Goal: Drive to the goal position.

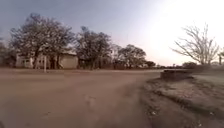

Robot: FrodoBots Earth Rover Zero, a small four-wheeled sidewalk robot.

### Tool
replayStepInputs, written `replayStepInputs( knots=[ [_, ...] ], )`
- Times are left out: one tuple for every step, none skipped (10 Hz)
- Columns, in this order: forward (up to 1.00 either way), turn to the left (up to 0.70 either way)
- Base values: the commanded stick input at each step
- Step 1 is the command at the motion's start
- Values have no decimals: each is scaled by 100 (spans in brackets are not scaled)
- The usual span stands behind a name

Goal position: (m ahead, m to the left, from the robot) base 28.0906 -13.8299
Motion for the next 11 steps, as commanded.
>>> replayStepInputs(
  knots=[
    [69,0],
    [69,0],
    [69,0],
    [69,0],
    [69,0],
    [69,0],
    [69,0],
    [69,0],
    [69,0],
    [69,0],
    [69,0]
  ],
)
